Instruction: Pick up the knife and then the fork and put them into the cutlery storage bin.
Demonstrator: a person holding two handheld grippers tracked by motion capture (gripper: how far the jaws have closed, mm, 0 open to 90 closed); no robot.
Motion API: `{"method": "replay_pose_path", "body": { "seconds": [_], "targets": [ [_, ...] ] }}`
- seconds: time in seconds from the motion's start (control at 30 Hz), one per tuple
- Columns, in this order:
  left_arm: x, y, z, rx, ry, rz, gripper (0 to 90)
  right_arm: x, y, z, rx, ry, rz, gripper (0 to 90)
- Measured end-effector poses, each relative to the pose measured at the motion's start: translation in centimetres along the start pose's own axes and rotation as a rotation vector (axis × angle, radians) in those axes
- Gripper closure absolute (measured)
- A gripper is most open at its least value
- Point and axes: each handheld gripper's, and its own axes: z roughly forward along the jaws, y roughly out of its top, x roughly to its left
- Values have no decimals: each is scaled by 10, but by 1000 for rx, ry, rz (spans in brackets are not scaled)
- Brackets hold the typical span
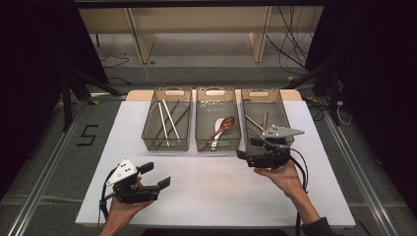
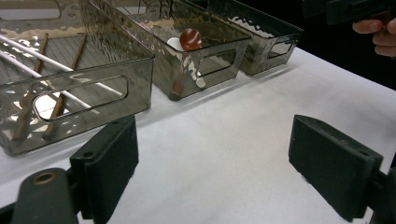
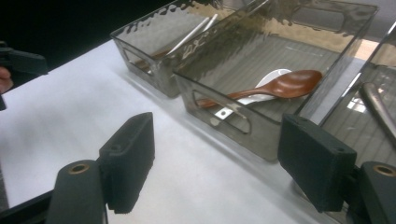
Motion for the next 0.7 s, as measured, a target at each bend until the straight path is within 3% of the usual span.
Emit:
{"method": "replay_pose_path", "body": {
  "seconds": [0.43, 0.7],
  "targets": [
    [0, 0, 1, 9, -7, -8, 153, 12, -18, -5, -33, 17, 2, 265],
    [1, 0, 1, 6, -11, -16, 153, 15, -39, -15, -51, 9, 9, 254]
  ]
}}
